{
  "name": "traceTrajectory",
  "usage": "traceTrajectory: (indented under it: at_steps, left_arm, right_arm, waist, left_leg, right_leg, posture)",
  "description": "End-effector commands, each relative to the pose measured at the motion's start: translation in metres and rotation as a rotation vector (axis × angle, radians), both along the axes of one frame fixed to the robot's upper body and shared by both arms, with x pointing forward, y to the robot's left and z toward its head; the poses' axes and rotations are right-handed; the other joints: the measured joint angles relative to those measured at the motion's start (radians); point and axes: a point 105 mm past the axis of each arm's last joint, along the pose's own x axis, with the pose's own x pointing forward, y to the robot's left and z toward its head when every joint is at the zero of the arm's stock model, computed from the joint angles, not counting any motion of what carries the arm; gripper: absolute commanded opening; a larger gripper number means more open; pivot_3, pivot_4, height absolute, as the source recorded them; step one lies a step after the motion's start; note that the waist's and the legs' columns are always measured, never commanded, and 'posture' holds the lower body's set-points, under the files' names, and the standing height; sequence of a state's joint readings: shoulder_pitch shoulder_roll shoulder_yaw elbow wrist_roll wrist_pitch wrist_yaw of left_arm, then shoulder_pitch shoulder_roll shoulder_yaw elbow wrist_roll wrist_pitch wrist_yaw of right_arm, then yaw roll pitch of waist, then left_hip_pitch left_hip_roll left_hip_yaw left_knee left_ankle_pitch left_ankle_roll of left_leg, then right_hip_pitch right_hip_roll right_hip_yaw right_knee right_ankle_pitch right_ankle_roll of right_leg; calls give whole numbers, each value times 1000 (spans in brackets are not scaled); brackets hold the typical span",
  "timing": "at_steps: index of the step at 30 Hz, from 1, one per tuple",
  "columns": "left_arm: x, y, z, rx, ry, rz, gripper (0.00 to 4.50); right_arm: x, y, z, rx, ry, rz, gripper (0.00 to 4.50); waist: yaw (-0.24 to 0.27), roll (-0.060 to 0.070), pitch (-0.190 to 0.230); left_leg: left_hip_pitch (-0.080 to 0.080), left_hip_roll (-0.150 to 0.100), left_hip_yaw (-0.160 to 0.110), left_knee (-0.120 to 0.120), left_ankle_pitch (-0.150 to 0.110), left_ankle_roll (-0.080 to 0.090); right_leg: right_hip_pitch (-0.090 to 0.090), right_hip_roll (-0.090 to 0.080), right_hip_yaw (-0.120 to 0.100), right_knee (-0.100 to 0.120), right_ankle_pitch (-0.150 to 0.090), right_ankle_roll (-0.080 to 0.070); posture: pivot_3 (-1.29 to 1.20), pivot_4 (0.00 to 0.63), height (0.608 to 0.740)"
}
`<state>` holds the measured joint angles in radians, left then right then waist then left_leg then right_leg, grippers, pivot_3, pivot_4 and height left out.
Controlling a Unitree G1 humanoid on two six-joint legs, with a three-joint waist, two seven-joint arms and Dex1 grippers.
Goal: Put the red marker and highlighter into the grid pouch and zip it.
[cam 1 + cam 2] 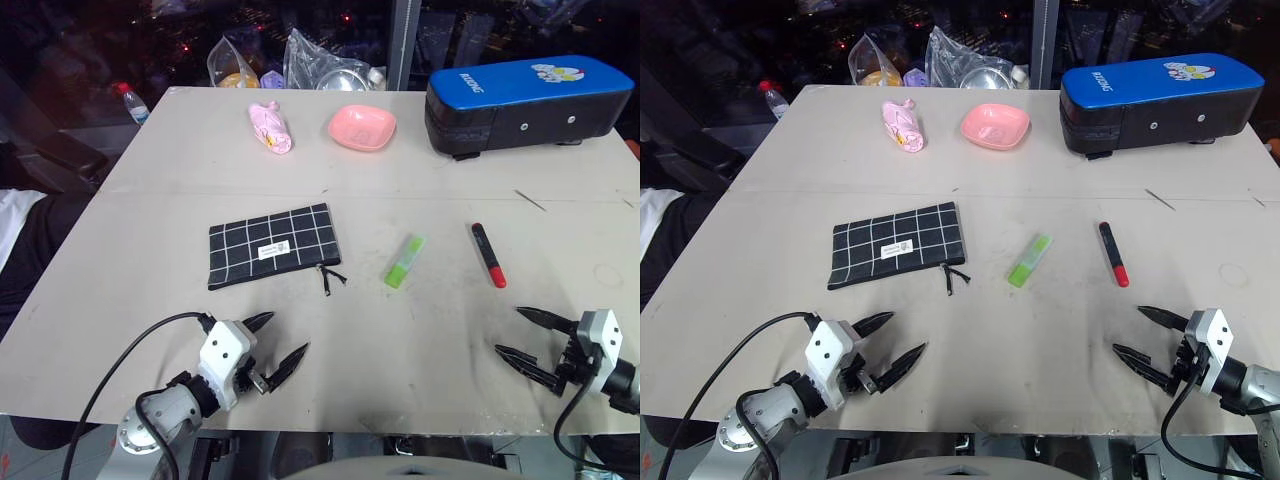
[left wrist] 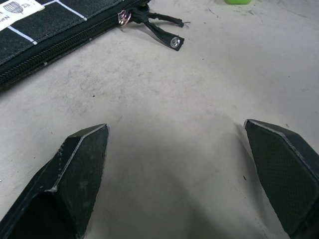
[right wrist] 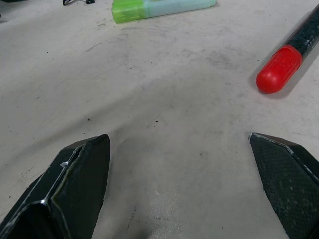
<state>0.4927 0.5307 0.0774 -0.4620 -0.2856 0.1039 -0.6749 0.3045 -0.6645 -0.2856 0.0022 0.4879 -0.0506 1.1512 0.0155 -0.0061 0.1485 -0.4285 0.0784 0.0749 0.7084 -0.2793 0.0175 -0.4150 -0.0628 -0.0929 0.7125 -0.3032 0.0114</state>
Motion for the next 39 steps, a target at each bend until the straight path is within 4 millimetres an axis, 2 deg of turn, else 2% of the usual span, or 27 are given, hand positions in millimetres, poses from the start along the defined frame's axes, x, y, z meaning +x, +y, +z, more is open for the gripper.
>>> traceTrajectory:
  at_steps: [1, 19, 23, 27, 32, 37, 39]
  left_arm:
    - [-2, -4, 9, -12, -26, -34, 4441]
    - [1, 7, 8, 17, -30, -45, 4441]
    - [-2, 13, 27, -68, -64, -74, 4441]
    - [9, 50, 37, -35, -94, -18, 4441]
    - [35, 119, 49, 88, -102, 121, 4441]
    - [52, 161, 52, 192, -107, 183, 4441]
    - [59, 171, 53, 231, -104, 187, 4441]
  right_arm:
    - [2, -4, 9, -14, -47, -2, 4500]
    - [6, 10, 19, 24, -91, 25, 4500]
    - [3, 28, 32, 66, -134, 104, 4500]
    - [6, 49, 49, 141, -192, 164, 4500]
    - [15, 74, 78, 252, -263, 196, 4500]
    - [19, 82, 84, 267, -283, 217, 4500]
    - [21, 84, 86, 271, -286, 225, 4500]
  waist:
    - [0, 0, 0]
    - [0, 0, 0]
    - [-1, 0, 0]
    - [-1, 0, 0]
    - [0, 0, 0]
    - [0, -2, 0]
    - [0, -4, 1]
  left_leg:
    - [0, 0, 0, 0, 0, 0]
    - [0, 0, 0, 0, 0, 0]
    - [0, 0, 0, 0, 0, 0]
    - [1, 0, -1, 0, 0, 0]
    - [3, 1, -1, 0, 0, 0]
    - [3, 0, 0, 0, 0, 0]
    - [2, -1, 1, 0, 0, 0]
  right_leg:
    - [0, 0, 0, 0, 0, 0]
    - [0, 0, 0, 0, 0, 0]
    - [0, 0, 0, 0, 0, 0]
    - [1, 1, 0, 0, 0, 0]
    - [2, 3, -2, 1, 0, 0]
    - [2, 2, -2, 0, 1, 0]
    - [2, 1, -3, 0, 1, 0]
  posture:
    - [0, 150, 686]
    - [0, 150, 686]
    - [0, 150, 686]
    - [0, 150, 686]
    - [0, 150, 686]
    - [0, 150, 686]
    - [0, 150, 686]
